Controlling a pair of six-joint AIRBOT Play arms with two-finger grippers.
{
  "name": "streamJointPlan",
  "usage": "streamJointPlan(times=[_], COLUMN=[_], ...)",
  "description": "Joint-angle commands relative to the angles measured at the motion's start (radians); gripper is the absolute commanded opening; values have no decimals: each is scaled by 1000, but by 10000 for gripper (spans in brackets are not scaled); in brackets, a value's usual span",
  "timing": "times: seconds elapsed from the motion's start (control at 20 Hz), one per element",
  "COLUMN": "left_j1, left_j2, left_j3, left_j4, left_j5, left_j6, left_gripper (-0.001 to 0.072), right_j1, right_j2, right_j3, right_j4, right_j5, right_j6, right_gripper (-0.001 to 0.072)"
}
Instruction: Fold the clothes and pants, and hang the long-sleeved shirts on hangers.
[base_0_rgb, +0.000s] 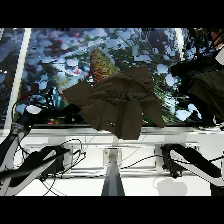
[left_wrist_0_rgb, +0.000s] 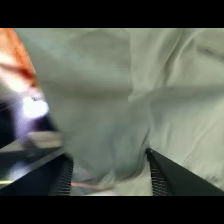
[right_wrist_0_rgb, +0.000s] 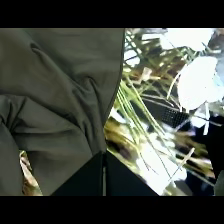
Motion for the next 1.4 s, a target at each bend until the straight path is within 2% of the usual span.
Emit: streamJointPlan(times=[0.0,0.1,0.2,0.35,0.5,0.7,0.75,0.8,0.85,1.0,1.05,1.1,1.15,1.2,1.3,1.35], left_j1=[-23,-23,-22,-21,-21,-21,-15,-14,-11,2,5,11,19,28,65,90], left_j2=[-56,-57,-57,-57,-57,-63,-74,-84,-96,-101,-93,-81,-61,-36,20,42], left_j3=[2,27,104,305,508,575,575,575,575,575,575,575,575,575,575,575], left_j4=[-172,-272,-290,-290,-290,-278,-268,-246,-214,-200,-200,-200,-200,-200,-199,-191], left_j5=[113,118,130,233,395,630,642,649,659,635,634,634,627,603,475,363], left_j6=[56,155,242,249,249,249,249,249,248,249,249,249,249,249,249,249], left_gripper=[288,8,10,10,10,12,102,413,685,677,662,471,124,22,11,10], right_j1=[-1,-1,-1,-1,-6,-6,-6,-6,-6,-6,-6,-14,-35,-68,-144,-179], right_j2=[0,0,-1,-2,-21,-72,-84,-97,-108,-137,-144,-150,-154,-154,-153,-153], right_j3=[0,0,0,0,0,-1,-1,-1,-1,-2,-6,-18,-33,-52,-92,-109], right_j4=[2,1,-9,-37,-53,-51,-50,-50,-50,-54,-63,-77,-82,-79,-73,-73], right_j5=[-23,-43,-46,-77,-116,-116,-116,-116,-116,-113,-116,-130,-148,-164,-155,-144], right_j6=[1,1,1,1,0,1,1,2,2,-1,-20,-47,-47,-45,-43,-43], right_gripper=[9,8,9,9,8,8,8,9,8,8,8,8,7,7,7,8])
